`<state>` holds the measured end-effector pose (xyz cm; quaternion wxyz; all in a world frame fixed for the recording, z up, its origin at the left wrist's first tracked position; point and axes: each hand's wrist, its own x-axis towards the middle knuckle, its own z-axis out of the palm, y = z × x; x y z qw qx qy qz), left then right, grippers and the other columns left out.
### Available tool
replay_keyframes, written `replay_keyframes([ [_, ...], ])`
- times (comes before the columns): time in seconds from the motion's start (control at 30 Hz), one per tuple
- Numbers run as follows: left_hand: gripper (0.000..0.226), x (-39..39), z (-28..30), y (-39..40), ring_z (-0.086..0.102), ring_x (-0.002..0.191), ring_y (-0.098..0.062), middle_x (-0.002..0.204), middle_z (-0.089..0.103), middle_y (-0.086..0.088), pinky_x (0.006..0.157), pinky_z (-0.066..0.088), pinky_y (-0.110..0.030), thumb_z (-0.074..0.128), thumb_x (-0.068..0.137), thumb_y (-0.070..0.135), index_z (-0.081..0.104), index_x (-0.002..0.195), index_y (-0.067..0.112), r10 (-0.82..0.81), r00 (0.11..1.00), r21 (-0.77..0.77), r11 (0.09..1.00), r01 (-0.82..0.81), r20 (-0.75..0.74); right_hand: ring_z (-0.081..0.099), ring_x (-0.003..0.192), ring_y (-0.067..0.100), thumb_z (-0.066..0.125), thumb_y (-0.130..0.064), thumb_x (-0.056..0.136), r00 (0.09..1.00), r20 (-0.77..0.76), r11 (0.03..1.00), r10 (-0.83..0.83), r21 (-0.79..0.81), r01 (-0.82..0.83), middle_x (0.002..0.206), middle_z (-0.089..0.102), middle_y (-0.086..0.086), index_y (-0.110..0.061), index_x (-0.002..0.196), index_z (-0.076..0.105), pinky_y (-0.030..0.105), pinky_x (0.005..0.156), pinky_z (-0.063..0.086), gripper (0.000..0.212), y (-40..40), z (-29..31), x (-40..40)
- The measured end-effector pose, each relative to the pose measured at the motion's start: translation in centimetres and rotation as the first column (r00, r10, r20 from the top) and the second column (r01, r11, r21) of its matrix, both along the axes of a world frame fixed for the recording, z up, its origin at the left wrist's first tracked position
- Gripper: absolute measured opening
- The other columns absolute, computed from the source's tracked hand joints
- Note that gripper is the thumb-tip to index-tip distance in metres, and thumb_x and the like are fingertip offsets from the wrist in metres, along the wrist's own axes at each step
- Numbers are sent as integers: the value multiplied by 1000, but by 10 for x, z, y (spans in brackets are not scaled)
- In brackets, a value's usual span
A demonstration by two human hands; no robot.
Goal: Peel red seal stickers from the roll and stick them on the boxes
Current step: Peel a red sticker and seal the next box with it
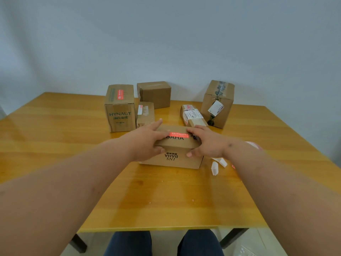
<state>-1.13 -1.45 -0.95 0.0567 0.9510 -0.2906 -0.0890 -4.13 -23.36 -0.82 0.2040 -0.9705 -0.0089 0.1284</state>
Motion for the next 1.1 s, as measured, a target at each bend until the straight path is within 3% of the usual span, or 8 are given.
replay_keyframes([
  [0.17,103,1,-11,10,33,142,-24,160,23,2,114,32,-43,73,80,49,6,156,31,166,984,-241,955,-176,-61,33,137,23,80,-27,75,996,11,978,-84,194,81,154,27,1,-25,152,20,39,112,31,97,3,0,-8],
  [0.4,86,9,-2,14,55,114,-19,131,55,3,99,47,-37,70,75,61,39,147,25,278,944,-464,822,-330,-179,47,123,18,55,-52,90,961,133,906,-241,386,174,140,47,-2,-26,139,40,28,91,37,57,-2,8,-10],
  [0.53,69,25,4,10,60,90,-22,101,61,0,80,56,-42,54,79,73,54,120,18,527,816,-488,662,-569,-236,56,106,16,63,-59,81,945,46,766,-323,600,233,129,51,-1,-29,139,35,35,89,50,71,-1,5,-7],
  [0.63,70,34,1,9,59,78,-22,92,56,-5,56,50,-32,62,85,58,44,132,9,554,669,-497,451,-741,-495,53,100,10,73,-49,76,974,-31,801,-223,563,201,128,44,-4,-34,149,14,23,75,45,95,-5,-2,-3],
  [0.7,72,37,-1,5,58,74,-22,89,54,-6,49,44,-29,69,84,50,38,135,8,523,622,-495,379,-782,-582,48,105,11,79,-42,71,983,-131,827,-129,533,179,126,39,-8,-35,150,8,26,86,40,106,-5,-8,0],
  [0.83,63,50,-4,1,63,86,-28,95,58,-7,65,58,-38,64,86,53,44,130,11,533,656,-517,407,-753,-535,48,115,16,80,-56,59,982,-87,864,-167,467,188,131,43,-5,-35,148,13,38,103,41,114,-8,-11,14],
  [1.0,50,53,-2,1,63,92,-27,103,63,-9,78,57,-42,57,88,57,54,115,15,425,654,-550,355,-756,-626,64,89,11,62,-69,73,959,-31,845,-282,466,264,124,55,0,-27,148,19,18,60,47,96,-7,-8,22],
  [1.1,52,50,-1,2,59,82,-21,98,62,-5,62,53,-30,54,87,64,55,108,16,467,651,-494,425,-758,-598,63,95,16,45,-76,80,913,-22,829,-407,411,379,122,58,4,-14,145,26,24,67,49,91,-5,-10,23],
])
